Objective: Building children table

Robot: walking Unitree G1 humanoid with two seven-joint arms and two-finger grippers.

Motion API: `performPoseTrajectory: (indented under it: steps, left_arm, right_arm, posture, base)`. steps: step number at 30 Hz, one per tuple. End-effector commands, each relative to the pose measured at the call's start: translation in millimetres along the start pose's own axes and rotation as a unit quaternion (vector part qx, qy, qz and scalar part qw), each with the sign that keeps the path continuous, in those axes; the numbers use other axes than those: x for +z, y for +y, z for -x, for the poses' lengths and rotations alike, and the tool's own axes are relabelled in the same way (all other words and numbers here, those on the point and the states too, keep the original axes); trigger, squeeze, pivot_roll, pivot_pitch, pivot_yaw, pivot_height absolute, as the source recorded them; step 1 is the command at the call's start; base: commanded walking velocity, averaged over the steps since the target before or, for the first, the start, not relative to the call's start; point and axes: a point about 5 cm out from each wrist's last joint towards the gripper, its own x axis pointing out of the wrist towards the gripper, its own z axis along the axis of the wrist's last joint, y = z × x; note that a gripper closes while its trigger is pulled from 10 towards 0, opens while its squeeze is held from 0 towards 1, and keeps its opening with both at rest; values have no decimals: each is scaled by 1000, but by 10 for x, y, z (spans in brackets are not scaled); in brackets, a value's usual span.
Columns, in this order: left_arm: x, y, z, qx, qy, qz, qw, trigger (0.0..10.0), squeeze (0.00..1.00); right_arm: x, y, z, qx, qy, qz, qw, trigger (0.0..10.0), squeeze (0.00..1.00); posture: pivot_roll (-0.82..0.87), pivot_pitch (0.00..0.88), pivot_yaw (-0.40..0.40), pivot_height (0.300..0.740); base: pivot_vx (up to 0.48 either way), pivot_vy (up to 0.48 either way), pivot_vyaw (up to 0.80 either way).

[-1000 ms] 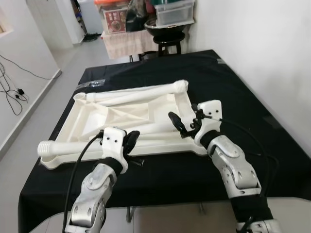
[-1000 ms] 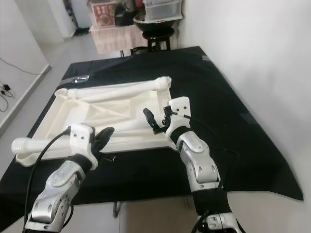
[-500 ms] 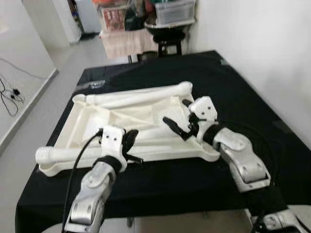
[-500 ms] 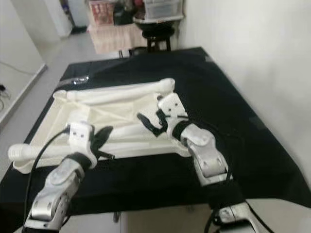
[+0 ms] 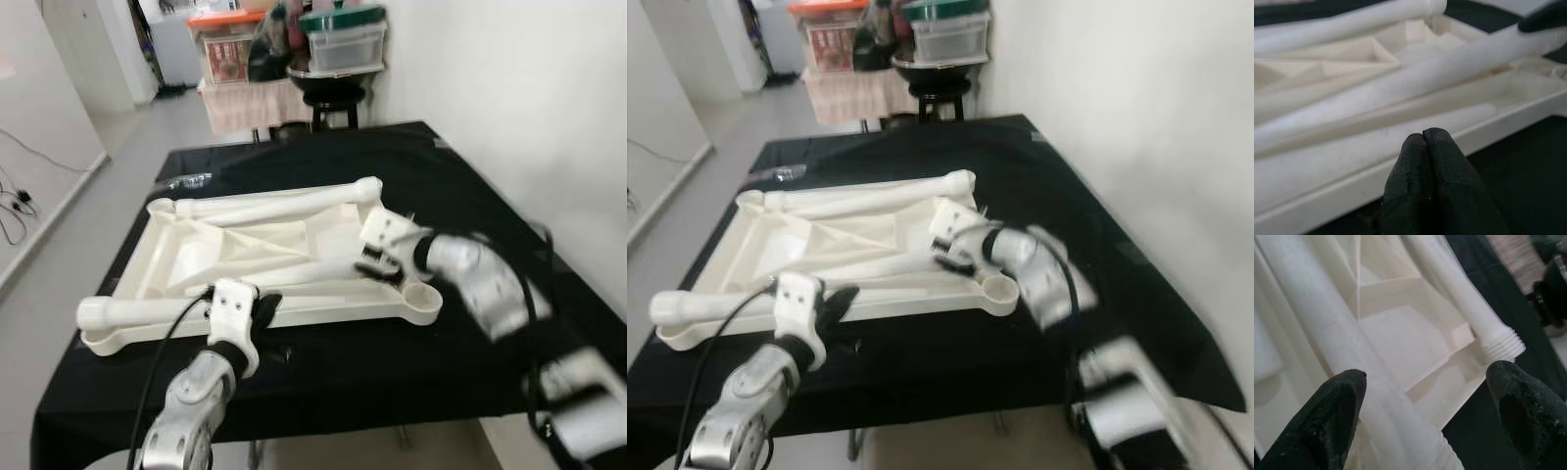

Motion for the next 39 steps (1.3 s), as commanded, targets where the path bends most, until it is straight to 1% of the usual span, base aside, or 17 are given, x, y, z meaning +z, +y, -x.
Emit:
performPoseTrajectory:
  steps: [1, 2, 3, 5, 7, 8, 9, 10, 13, 14, 17, 19, 21, 26, 31, 32, 39]
  left_arm:
    - [-16, -1, 6, 1, 7, 3, 1000, 10000, 0]
    - [-16, -1, 6, 1, 7, 3, 1000, 10000, 0]
    - [-23, -5, 18, 2, 8, 6, 1000, 10000, 0]
    - [-28, -7, 26, 2, 9, 8, 1000, 10000, 0]
    - [-49, -52, 77, -4, 14, 8, 1000, 10000, 0]
    - [-49, -52, 77, -4, 14, 8, 1000, 10000, 0]
    - [-58, -73, 104, -7, 16, 10, 1000, 10000, 0]
    - [-58, -73, 104, -7, 16, 10, 1000, 10000, 0]
    - [-83, -131, 183, -13, 23, 21, 999, 10000, 0]
    - [-83, -131, 183, -13, 23, 21, 999, 10000, 0]
    - [-88, -158, 204, -15, 27, 25, 999, 10000, 0]
    - [-88, -184, 224, -15, 28, 28, 999, 10000, 0]
    - [-89, -204, 241, -15, 28, 32, 999, 10000, 0]
    - [-85, -220, 260, -12, 28, 38, 999, 10000, 0]
    - [-71, -243, 278, -10, 28, 42, 999, 10000, 0]
    - [-68, -246, 279, -9, 28, 43, 999, 10000, 0]
    - [-53, -250, 280, -5, 26, 47, 999, 10000, 0]
  right_arm:
    - [41, 137, -113, 47, 6, 10, 999, 10000, 0]
    - [41, 137, -113, 47, 6, 10, 999, 10000, 0]
    - [66, 114, -151, 50, 22, 19, 998, 10000, 0]
    - [81, 96, -174, 51, 34, 25, 998, 10000, 0]
    - [98, 145, -261, 108, 87, 56, 989, 10000, 0]
    - [98, 145, -261, 108, 87, 56, 989, 10000, 0]
    - [125, 158, -292, 134, 106, 69, 983, 10000, 0]
    - [125, 158, -292, 134, 106, 69, 983, 10000, 0]
    - [249, 128, -355, 165, 142, 88, 972, 10000, 0]
    - [249, 128, -355, 165, 142, 88, 972, 10000, 0]
    - [257, 117, -370, 179, 176, 119, 961, 10000, 0]
    - [225, 123, -363, 200, 216, 148, 944, 10000, 0]
    - [225, 121, -367, 205, 236, 161, 936, 10000, 0]
    - [269, 96, -382, 194, 252, 168, 933, 10000, 0]
    - [326, 83, -415, 168, 259, 166, 937, 10000, 0]
    - [328, 92, -422, 168, 260, 166, 936, 0, 0]
    - [277, 133, -428, 185, 274, 183, 926, 0, 0]
  posture:
    - [-67, 0, 44, 740]
    - [-67, 0, 44, 740]
    - [-64, 0, 40, 740]
    - [-64, 0, 40, 740]
    - [-55, 0, 31, 740]
    - [-55, 0, 31, 740]
    - [-51, 0, 23, 740]
    - [-51, 0, 23, 740]
    - [-52, 0, 12, 740]
    - [-52, 0, 12, 740]
    - [-53, 0, 7, 740]
    - [-54, 0, -11, 740]
    - [-59, 4, -18, 740]
    - [-63, 16, -32, 740]
    - [-60, 19, -40, 740]
    - [-59, 19, -42, 740]
    - [-64, 20, -47, 740]
  base:
    - [0, 0, 0]
    - [0, 0, 0]
    - [0, 0, 0]
    - [0, 0, 0]
    - [0, 0, 0]
    - [0, 0, 0]
    - [0, 0, 0]
    - [0, 0, 0]
    - [0, 0, 0]
    - [0, 0, 0]
    - [0, 0, 0]
    - [0, 0, 0]
    - [0, 0, 0]
    - [0, 0, 0]
    - [0, 0, 0]
    - [0, 0, 0]
    - [0, 0, 0]
